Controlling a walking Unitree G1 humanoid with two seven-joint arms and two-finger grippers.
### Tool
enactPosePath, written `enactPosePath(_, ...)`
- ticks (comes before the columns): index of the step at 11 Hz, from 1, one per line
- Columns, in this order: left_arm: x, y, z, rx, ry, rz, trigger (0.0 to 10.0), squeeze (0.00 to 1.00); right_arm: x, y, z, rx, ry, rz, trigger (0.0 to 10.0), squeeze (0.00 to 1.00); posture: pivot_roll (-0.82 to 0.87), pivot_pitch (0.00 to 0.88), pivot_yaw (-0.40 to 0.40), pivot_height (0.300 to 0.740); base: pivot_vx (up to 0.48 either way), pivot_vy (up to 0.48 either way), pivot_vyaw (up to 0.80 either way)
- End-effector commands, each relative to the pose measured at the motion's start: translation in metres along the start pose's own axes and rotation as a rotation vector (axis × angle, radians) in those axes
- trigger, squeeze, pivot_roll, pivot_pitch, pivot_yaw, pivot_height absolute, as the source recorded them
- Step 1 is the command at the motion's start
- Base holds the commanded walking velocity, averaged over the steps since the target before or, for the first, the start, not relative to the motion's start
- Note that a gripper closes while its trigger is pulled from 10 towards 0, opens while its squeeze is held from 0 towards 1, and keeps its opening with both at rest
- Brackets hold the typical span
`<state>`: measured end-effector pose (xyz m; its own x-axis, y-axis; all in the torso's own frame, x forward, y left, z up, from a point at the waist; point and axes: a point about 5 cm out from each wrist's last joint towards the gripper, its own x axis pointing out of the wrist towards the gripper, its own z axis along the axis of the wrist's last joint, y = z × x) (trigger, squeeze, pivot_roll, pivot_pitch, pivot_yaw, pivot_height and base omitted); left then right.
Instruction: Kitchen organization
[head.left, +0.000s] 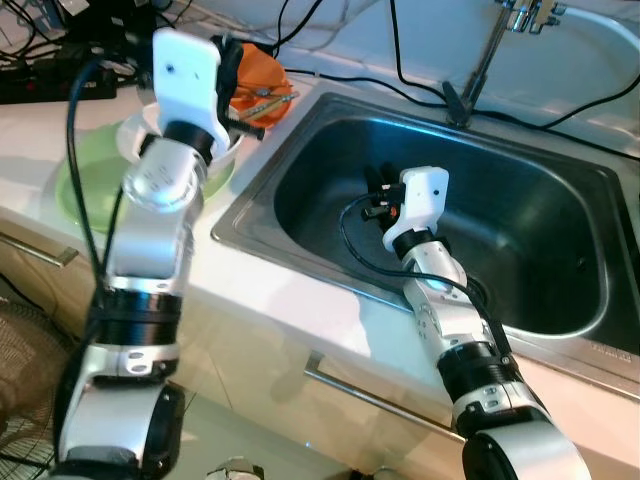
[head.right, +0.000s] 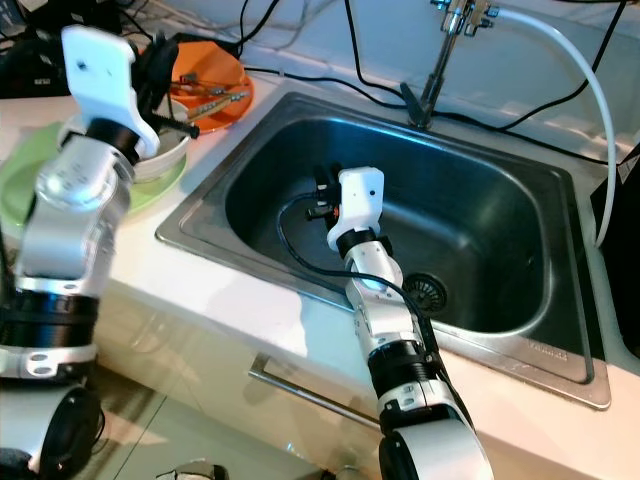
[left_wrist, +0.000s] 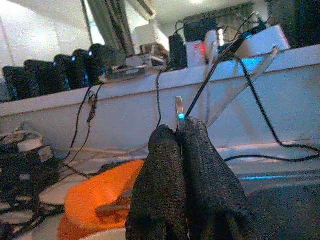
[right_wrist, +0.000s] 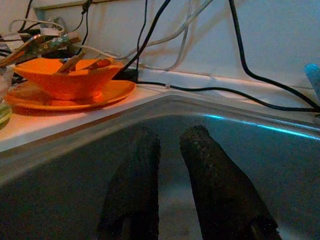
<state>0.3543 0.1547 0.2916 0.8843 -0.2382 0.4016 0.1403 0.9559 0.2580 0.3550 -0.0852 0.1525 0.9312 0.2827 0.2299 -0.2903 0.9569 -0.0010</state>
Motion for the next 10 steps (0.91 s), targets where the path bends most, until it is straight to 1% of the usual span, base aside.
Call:
enactPosePath(1,0.004,-0.001,0.019,0.012,-0.052,-0.043,10.0,0.0,0.001,-0.001,0.0,0.004,0.001,0.001,10.0,0.0,0.08,0.051,-0.076,0.74,0.0,0.0,0.0)
enactPosePath(3,0.004,0.007,0.032,0.063,-0.05,-0.064,10.0,0.0,0.002,0.0,0.0,0.007,0.002,0.007,10.0,0.0,0.08,0.051,-0.077,0.74,0.0,0.0,0.0)
enactPosePath(4,0.003,0.009,0.031,0.072,-0.04,-0.072,10.0,0.0,0.002,0.0,0.0,0.006,0.002,0.009,10.0,0.0,0.08,0.051,-0.077,0.74,0.0,0.0,0.0)
enactPosePath(5,0.002,0.012,0.036,0.068,-0.058,-0.07,10.0,0.0,0.002,0.0,0.0,0.006,0.001,0.009,10.0,0.0,0.08,0.051,-0.077,0.74,0.0,0.0,0.0)
enactPosePath(6,0.003,0.011,0.05,0.021,-0.128,-0.079,10.0,0.0,0.002,0.0,0.0,0.007,0.001,0.008,10.0,0.0,0.08,0.049,-0.078,0.74,0.0,0.0,0.0)
enactPosePath(7,0.005,0.006,0.066,-0.087,-0.217,-0.106,10.0,0.0,0.002,0.0,0.0,0.007,0.003,0.009,10.0,0.0,0.08,0.048,-0.076,0.74,0.0,0.0,0.0)
enactPosePath(8,0.004,-0.001,0.078,-0.258,-0.298,-0.155,10.0,0.0,0.002,0.001,-0.001,0.011,0.005,0.012,10.0,0.0,0.08,0.049,-0.075,0.74,0.0,0.0,0.0)
enactPosePath(10,0.002,-0.014,0.083,-0.363,-0.348,-0.209,10.0,0.0,0.002,0.0,-0.001,0.011,0.007,0.01,10.0,0.0,0.08,0.048,-0.074,0.74,0.0,0.0,0.0)
